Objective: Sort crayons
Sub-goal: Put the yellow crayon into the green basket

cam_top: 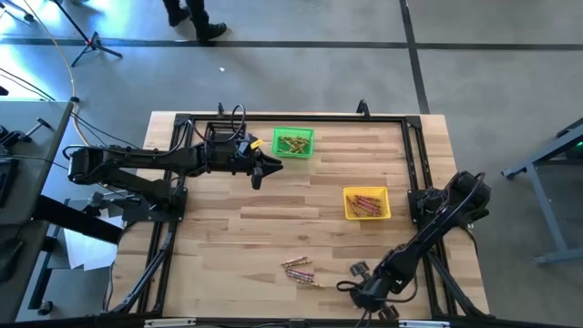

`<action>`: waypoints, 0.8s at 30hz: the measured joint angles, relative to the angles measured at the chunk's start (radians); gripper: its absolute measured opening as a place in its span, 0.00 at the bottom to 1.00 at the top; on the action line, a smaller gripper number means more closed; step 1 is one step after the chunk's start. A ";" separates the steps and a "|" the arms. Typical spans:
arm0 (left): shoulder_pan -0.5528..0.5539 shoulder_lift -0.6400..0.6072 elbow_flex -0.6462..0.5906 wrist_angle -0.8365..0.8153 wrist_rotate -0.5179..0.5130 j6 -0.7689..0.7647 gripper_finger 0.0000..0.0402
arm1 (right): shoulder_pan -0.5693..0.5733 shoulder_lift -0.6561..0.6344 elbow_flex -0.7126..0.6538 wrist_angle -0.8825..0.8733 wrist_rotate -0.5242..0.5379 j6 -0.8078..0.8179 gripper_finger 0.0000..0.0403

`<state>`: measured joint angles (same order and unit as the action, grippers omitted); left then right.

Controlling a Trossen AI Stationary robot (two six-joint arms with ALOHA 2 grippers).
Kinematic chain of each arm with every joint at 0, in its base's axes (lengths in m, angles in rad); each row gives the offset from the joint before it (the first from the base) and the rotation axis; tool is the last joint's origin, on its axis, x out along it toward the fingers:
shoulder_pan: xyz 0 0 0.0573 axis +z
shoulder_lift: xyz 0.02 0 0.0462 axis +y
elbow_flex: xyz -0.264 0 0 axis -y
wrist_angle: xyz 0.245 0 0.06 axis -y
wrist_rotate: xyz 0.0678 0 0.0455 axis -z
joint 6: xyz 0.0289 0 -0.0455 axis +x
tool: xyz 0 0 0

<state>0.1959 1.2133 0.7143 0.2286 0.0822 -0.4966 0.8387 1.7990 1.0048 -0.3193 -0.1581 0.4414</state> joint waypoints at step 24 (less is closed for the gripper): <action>-0.001 0.000 0.000 0.011 0.001 0.033 0.23 | -0.421 -0.302 0.204 -0.461 0.641 -0.207 0.01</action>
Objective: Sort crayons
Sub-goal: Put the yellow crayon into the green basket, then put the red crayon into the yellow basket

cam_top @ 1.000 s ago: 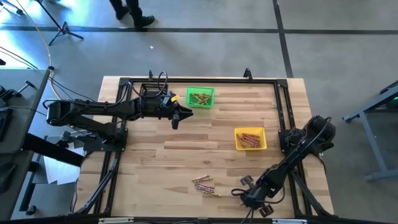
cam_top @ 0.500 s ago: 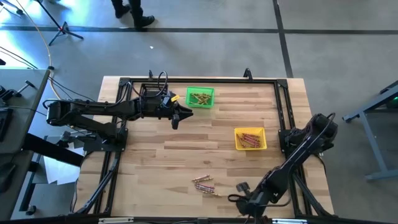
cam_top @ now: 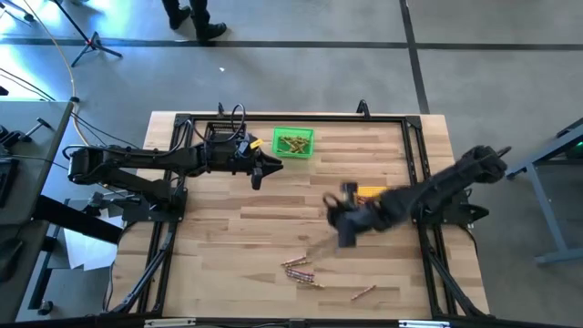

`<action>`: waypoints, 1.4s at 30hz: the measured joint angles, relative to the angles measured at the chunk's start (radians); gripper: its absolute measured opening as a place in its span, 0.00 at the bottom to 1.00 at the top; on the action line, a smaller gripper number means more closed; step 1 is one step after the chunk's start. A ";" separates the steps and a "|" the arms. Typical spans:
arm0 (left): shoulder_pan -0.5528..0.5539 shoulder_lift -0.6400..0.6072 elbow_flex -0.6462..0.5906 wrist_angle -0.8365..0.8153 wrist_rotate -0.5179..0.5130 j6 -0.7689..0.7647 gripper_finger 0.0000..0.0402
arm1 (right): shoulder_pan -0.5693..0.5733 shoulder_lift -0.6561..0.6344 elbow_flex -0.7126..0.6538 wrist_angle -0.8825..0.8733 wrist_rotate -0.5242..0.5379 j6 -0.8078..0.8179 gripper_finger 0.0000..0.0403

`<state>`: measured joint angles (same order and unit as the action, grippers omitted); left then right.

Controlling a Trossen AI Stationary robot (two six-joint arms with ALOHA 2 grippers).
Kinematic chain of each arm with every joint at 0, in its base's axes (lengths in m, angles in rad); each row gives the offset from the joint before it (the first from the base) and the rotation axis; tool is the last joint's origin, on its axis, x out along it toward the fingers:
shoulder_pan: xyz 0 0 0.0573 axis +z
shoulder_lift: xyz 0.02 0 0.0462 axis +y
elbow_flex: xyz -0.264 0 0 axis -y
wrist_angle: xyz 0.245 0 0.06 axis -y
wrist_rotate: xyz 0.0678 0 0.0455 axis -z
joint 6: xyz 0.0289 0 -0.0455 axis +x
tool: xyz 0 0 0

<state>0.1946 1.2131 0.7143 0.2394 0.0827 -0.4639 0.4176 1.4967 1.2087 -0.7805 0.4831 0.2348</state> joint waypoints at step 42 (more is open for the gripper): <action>-0.051 -0.113 0.000 0.064 -0.227 0.031 0.23 | -0.874 0.365 0.000 0.873 -0.523 -0.203 0.28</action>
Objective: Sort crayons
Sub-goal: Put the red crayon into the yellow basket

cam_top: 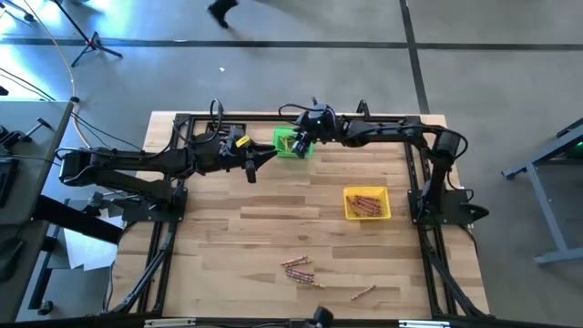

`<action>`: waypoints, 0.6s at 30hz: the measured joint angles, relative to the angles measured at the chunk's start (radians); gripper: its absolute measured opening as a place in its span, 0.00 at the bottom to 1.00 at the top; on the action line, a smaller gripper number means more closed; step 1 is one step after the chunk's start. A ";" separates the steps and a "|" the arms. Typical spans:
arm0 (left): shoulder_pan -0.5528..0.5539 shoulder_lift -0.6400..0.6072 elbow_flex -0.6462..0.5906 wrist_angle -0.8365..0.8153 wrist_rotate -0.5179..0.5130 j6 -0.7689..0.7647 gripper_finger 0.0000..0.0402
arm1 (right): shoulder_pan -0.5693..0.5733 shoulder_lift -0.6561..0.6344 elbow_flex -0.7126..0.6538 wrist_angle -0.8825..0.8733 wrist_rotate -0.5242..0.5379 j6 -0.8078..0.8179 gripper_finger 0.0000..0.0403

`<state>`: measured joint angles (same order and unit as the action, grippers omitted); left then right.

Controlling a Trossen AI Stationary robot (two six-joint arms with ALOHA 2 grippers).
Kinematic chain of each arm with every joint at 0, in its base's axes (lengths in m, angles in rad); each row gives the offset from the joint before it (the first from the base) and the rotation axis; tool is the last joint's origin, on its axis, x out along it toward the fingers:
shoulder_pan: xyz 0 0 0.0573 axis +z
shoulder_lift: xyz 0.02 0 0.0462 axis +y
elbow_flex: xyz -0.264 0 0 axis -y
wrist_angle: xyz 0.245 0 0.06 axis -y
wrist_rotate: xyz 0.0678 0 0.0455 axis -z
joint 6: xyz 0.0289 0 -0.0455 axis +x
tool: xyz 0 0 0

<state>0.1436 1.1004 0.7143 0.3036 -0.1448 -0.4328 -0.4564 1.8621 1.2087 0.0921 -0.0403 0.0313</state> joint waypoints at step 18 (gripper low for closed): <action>0.000 0.000 0.000 -0.028 0.012 -0.001 0.23 | 0.248 -0.149 0.000 -0.823 -0.344 0.261 0.31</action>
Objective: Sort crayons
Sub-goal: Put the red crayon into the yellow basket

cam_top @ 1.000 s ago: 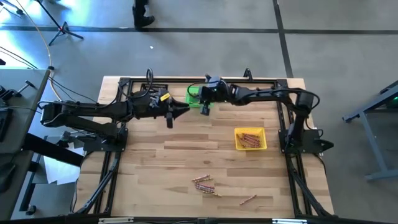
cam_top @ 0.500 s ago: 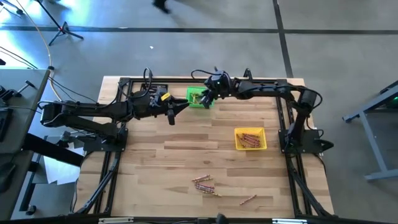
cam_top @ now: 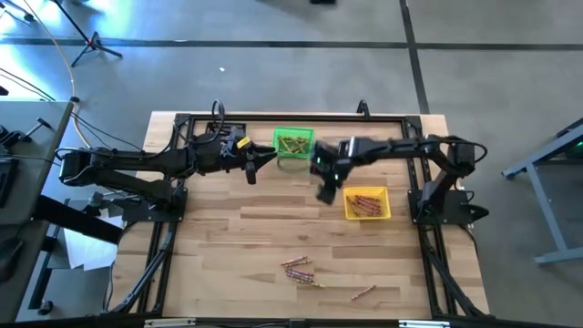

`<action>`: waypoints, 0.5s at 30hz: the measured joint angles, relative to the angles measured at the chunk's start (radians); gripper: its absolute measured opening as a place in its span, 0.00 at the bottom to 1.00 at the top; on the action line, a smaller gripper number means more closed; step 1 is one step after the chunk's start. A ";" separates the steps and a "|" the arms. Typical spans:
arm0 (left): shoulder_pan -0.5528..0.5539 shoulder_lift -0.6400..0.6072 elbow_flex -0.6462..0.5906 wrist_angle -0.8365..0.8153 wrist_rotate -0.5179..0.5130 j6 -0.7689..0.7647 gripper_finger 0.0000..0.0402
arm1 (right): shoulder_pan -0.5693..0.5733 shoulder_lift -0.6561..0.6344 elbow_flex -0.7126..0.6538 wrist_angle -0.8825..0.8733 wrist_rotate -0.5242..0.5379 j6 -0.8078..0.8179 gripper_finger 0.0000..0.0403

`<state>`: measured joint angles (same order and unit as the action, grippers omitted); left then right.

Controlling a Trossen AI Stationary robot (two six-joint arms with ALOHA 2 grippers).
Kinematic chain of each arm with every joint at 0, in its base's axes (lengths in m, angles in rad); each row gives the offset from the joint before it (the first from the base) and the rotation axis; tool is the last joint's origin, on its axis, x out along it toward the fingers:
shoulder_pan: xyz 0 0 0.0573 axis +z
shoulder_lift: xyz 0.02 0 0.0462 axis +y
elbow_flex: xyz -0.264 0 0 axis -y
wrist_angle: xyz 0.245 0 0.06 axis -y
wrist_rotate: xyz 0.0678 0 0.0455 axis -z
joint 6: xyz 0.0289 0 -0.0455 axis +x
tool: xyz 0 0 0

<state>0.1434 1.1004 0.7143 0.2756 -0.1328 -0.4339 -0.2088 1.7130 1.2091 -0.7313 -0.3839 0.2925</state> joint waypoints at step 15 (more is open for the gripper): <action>-0.002 0.000 0.000 -0.147 0.238 -0.084 0.23 | 0.544 0.000 0.000 -0.105 0.091 0.315 0.31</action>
<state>0.1412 1.1004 0.7143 0.1290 0.1049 -0.5175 0.3350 1.7130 1.2090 -0.8361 -0.2930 0.6074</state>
